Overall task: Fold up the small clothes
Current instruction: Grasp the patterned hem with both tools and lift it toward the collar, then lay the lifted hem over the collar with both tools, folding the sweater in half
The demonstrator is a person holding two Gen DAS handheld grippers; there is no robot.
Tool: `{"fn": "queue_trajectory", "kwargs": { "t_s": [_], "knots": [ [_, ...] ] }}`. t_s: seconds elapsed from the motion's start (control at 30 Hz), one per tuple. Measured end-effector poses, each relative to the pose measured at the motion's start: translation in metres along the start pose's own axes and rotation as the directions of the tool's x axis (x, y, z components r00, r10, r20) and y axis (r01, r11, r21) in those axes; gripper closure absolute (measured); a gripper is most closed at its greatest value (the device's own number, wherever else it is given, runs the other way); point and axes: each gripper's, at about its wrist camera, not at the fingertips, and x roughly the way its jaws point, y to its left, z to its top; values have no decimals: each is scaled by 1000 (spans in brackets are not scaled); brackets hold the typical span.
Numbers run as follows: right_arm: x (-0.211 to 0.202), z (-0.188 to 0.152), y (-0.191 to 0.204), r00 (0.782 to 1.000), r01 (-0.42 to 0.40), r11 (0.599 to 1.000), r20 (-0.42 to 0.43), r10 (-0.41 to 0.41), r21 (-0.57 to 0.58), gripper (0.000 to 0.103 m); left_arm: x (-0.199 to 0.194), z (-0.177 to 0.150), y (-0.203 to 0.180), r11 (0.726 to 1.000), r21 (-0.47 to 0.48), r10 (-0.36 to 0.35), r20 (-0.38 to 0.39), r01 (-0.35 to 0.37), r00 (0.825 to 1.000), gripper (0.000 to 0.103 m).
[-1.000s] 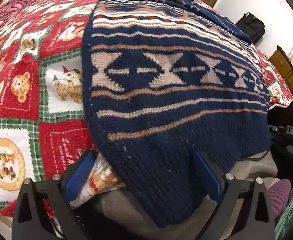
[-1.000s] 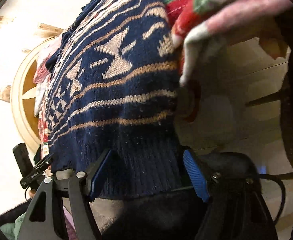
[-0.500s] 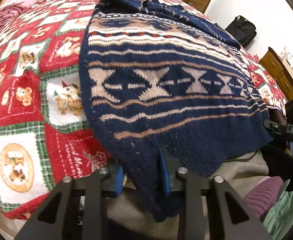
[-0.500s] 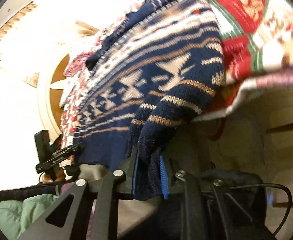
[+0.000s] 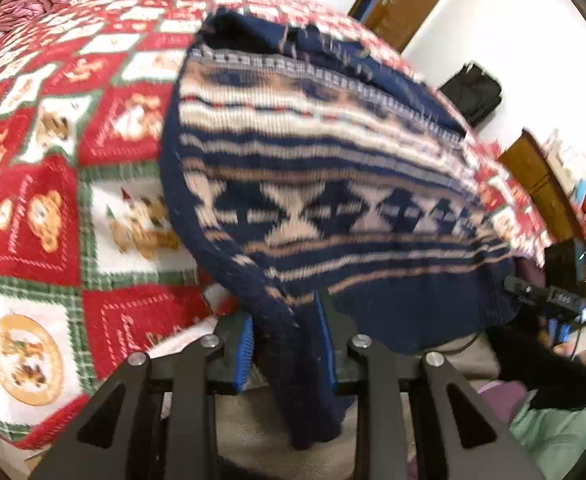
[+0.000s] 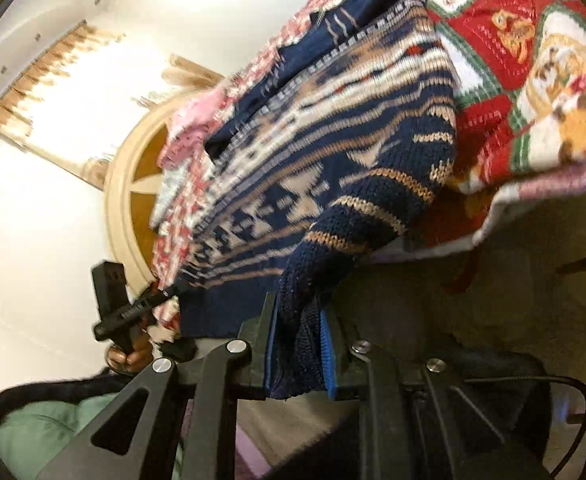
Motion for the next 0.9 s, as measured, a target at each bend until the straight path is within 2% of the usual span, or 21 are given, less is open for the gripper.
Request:
{"fn": "queue_trajectory", "kwargs": {
  "t_s": [0.03, 0.13, 0.23, 0.27, 0.3, 0.33, 0.37, 0.4, 0.43, 0.5, 0.57, 0.7, 0.8, 0.9],
  "knots": [
    [5, -1, 1, 1000, 6, 1000, -20, -6, -6, 81, 5, -4, -1, 1000, 18, 10, -26, -9, 1000, 71],
    [14, -3, 4, 997, 26, 1000, -71, -27, -11, 77, 14, -10, -7, 999, 33, 14, -52, -12, 999, 59],
    [21, -4, 2, 994, 37, 999, -105, -36, 3, 72, 15, -12, -15, 997, 68, 33, -52, -29, 998, 59],
    [24, -4, 1, 993, 40, 999, -110, -39, 10, 72, 15, -12, -16, 997, 75, 32, -53, -28, 998, 62],
    [26, -3, 0, 992, 42, 999, -116, -40, 14, 72, 14, -12, -18, 997, 78, 31, -53, -27, 998, 80],
    [28, -4, 0, 991, 41, 999, -125, -39, 9, 72, 15, -11, -20, 996, 83, 32, -56, -27, 998, 90],
    [30, -5, 3, 990, 45, 999, -137, -46, -13, 73, 15, -10, -21, 996, 87, 33, -62, -28, 998, 92],
    [30, -5, 9, 989, 56, 998, -135, -61, -42, 83, 14, -10, -23, 995, 91, 34, -63, -28, 997, 93],
    [30, -5, 11, 990, 48, 997, -131, -54, -53, 83, 12, -9, -24, 995, 96, 30, -60, -24, 998, 93],
    [24, -1, 14, 994, -8, 999, -108, 4, -41, 84, 2, -3, -25, 995, 96, -2, -45, 7, 999, 94],
    [11, 9, 17, 993, -100, 995, -60, 99, -1, 85, -12, 8, -24, 996, 81, -43, -13, 44, 999, 94],
    [-12, 47, 24, 967, -248, 966, 70, 243, 69, 85, -38, 55, -27, 996, 56, -67, 73, 63, 995, 94],
    [-19, 82, 25, 946, -300, 948, 156, 283, 102, 85, -48, 103, -30, 996, 38, -89, 146, 84, 985, 94],
    [-12, 124, 19, 942, -270, 951, 245, 229, 152, 85, -33, 148, -24, 999, 13, -44, 180, 42, 983, 93]
  ]
}}
